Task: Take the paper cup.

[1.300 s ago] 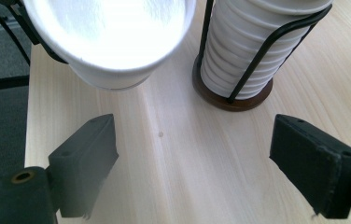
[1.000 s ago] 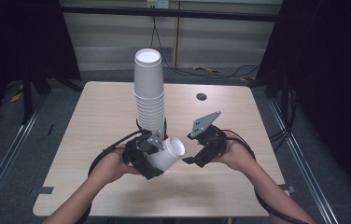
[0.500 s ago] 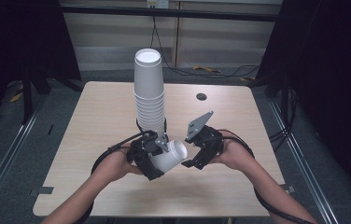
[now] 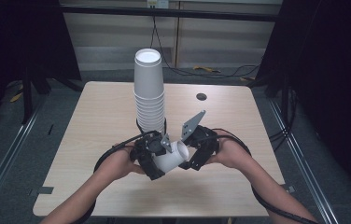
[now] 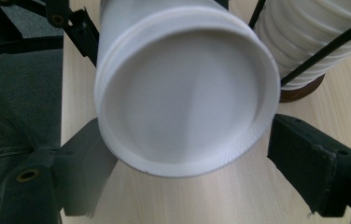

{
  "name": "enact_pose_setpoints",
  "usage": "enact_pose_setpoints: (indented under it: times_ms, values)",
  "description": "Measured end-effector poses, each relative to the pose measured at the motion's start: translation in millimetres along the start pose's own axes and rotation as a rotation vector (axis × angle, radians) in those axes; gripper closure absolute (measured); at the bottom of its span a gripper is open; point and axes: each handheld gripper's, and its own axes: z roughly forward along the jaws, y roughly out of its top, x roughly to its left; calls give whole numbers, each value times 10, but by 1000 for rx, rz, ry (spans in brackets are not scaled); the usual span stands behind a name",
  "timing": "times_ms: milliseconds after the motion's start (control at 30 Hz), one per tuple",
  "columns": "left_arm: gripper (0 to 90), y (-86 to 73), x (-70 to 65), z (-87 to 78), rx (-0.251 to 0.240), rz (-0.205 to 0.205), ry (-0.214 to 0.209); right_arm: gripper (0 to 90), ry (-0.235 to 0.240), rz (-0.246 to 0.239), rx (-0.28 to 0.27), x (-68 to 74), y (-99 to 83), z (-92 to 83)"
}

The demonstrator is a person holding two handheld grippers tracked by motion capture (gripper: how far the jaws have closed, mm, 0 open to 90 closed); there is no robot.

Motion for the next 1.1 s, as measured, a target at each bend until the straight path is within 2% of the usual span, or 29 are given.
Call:
enact_pose_setpoints:
  times_ms: [33,267,300,333,467,567,600,700,767,833,967,1000,1100]
  values:
    - [177,11,-2,5,-9,1,2,159,14,-10,-17,-7,13,14]
    - [176,63,-15,15,-1,22,-6,175,42,-2,-6,15,59,47]
    - [176,82,-2,20,-8,61,-19,206,60,-22,-11,19,73,65]
    - [176,80,-27,26,-16,30,-11,211,71,-29,-14,24,79,69]
    - [177,83,-28,32,-12,42,-13,224,77,-16,1,34,85,69]
    - [178,79,-33,24,-14,46,-15,238,81,-26,-10,30,78,64]
    - [177,75,-36,30,-19,61,-19,249,86,-15,-7,40,75,55]
    - [172,75,-32,27,-16,71,-25,255,88,-8,-1,51,73,50]
    - [163,74,-23,28,-20,79,-39,259,81,-25,-13,47,68,49]
    - [158,66,-24,26,-42,69,-21,260,84,-17,-19,40,51,40]
    - [143,50,1,15,-68,67,-27,260,77,-18,-31,36,23,17]
    - [141,41,2,18,-88,44,-33,260,79,-12,-33,34,16,14]
    - [123,7,43,-4,-113,52,-34,259,85,-12,-55,11,-10,7]
